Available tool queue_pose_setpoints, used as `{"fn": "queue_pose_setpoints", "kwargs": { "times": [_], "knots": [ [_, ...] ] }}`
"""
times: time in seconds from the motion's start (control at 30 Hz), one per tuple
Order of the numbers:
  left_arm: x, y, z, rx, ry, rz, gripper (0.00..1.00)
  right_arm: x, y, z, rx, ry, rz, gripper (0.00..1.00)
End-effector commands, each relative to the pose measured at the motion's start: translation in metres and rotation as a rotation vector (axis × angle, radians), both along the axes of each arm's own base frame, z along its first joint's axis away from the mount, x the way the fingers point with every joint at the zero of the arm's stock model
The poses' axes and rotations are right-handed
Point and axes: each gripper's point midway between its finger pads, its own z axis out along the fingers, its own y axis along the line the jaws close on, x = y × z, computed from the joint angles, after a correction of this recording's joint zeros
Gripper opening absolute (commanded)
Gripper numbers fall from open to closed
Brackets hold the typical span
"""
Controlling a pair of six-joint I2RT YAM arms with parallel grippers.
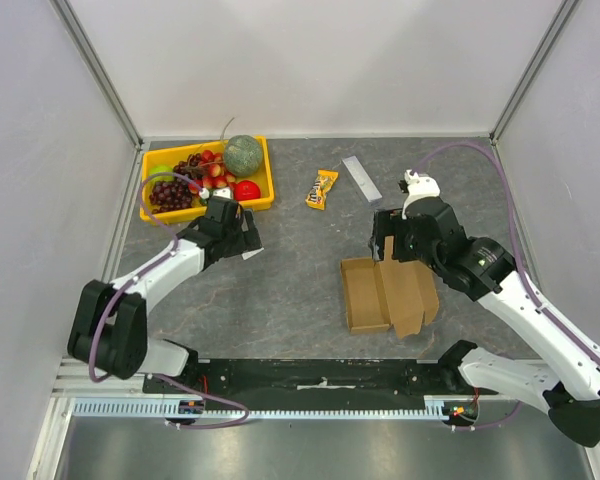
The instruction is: Fold the paper box
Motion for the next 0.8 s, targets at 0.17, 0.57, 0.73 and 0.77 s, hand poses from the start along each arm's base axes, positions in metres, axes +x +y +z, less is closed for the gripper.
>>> {"fn": "queue_pose_setpoints", "kwargs": {
  "times": [0.17, 0.57, 0.73, 0.77],
  "knots": [
    [0.055, -0.011, 0.003, 0.017, -0.061, 0.026, 0.98, -0.010, -0.005, -0.012, -0.032, 0.013, 0.040, 0.95],
    [0.068, -0.007, -0.024, 0.144, -0.003, -0.071, 1.00, -0.008, 0.000, -0.019, -0.032, 0.031, 0.057, 0.95],
    [0.072, -0.018, -0.022, 0.151, -0.013, -0.189, 0.98, -0.011, 0.003, -0.026, -0.026, 0.051, 0.067, 0.95],
    [0.071, -0.019, -0.024, 0.154, -0.007, -0.218, 0.98, -0.011, 0.003, -0.026, -0.023, 0.051, 0.066, 0.95]
  ]
}}
